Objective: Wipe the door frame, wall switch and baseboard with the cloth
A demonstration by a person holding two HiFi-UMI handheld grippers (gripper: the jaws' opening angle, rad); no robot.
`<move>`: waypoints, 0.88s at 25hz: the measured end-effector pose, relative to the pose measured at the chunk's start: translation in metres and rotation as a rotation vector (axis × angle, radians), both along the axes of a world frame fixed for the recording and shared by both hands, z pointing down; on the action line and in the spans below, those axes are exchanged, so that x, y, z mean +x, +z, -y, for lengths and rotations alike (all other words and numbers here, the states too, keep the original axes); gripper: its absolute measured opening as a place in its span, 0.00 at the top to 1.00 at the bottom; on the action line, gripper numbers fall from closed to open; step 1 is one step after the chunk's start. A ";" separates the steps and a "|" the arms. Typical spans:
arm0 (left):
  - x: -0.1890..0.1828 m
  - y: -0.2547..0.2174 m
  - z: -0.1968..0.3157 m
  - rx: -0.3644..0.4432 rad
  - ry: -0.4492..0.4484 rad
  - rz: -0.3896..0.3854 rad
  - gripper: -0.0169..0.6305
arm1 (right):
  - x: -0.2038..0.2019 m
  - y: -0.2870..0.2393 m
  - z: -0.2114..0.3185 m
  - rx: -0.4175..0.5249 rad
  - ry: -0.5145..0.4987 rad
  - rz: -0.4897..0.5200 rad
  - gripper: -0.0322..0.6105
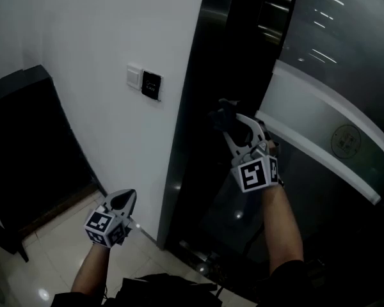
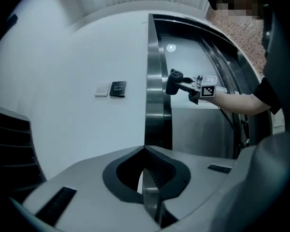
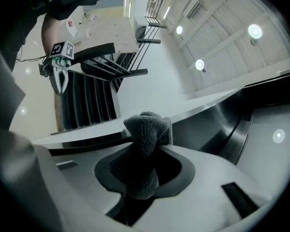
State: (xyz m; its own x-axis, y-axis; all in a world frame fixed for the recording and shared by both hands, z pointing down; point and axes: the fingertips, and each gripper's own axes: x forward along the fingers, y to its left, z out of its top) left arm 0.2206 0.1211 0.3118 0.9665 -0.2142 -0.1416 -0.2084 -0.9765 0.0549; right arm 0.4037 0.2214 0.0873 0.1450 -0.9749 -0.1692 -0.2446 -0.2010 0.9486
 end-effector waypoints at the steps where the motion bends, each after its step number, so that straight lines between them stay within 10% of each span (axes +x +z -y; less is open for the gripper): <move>1: -0.006 0.002 -0.004 -0.011 -0.040 -0.001 0.97 | -0.001 -0.004 0.010 -0.008 -0.026 -0.011 0.80; 22: -0.039 0.028 -0.097 -0.036 -0.347 0.064 0.97 | 0.016 0.105 0.046 -0.138 -0.165 -0.112 0.81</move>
State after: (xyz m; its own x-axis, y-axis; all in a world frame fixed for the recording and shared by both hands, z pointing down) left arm 0.1815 0.2186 0.3402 0.8418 -0.5353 -0.0690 -0.5317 -0.8445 0.0641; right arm 0.4197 0.1758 0.1919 -0.0305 -0.9988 -0.0390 -0.1549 -0.0339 0.9874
